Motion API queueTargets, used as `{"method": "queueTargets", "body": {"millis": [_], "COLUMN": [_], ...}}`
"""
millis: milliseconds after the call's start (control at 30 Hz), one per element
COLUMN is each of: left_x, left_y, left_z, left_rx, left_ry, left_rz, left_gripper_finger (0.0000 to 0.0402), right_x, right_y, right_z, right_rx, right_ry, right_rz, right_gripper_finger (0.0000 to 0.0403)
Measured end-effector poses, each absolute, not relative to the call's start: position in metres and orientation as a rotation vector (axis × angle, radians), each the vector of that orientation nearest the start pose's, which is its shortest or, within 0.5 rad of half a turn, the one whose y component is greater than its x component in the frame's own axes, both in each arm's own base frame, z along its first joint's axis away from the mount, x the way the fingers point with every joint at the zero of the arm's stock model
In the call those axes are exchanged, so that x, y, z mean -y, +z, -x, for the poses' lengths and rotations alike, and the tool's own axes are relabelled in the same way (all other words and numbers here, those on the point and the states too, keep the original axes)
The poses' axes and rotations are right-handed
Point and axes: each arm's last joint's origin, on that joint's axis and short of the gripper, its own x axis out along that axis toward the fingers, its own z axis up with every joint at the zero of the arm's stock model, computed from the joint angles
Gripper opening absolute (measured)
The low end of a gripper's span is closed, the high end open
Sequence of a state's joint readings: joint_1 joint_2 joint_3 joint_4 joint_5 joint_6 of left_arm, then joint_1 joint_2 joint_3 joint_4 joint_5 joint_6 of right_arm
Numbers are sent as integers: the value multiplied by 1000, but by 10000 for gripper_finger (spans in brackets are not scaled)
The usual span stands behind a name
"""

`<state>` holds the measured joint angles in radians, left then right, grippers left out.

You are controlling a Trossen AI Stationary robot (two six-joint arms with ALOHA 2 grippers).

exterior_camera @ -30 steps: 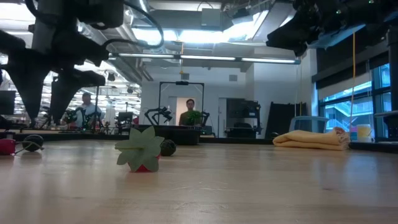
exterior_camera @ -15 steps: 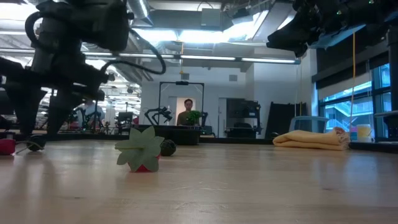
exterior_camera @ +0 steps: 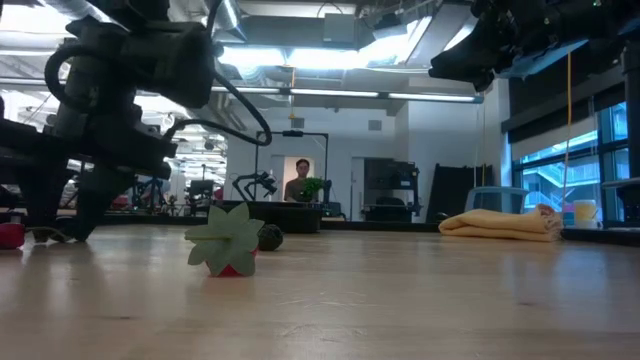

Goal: Pick and placing Produce into tupperware
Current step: Put the black cherry into the black bin

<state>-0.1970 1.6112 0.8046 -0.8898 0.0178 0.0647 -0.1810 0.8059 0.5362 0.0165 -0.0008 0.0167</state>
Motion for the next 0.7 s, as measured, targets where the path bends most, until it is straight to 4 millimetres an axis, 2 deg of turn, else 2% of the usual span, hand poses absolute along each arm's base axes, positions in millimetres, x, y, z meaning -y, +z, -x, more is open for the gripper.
{"method": "queueTargets", "body": {"millis": [167,400,600,700], "left_x": [46,45,44,36], "left_y": [136,137,137,140], "left_z": [-227,-226,-225,-224], "left_rx": [-1690,-1689,-1699,-1742], "left_ry": [-214,-209,-204,-183], "left_rz": [-201,-201,-191,-106], "left_gripper_finger": [153,100,100,111], "right_x": [33,33,33,33], "right_y": [262,262,262,262], "right_z": [-180,-180,-180,-180], "right_rx": [-254,-254,-254,-253], "right_ry": [-182,-182,-182,-181], "right_rz": [-40,-40,-40,-41], "right_gripper_finger": [141,141,141,141]}}
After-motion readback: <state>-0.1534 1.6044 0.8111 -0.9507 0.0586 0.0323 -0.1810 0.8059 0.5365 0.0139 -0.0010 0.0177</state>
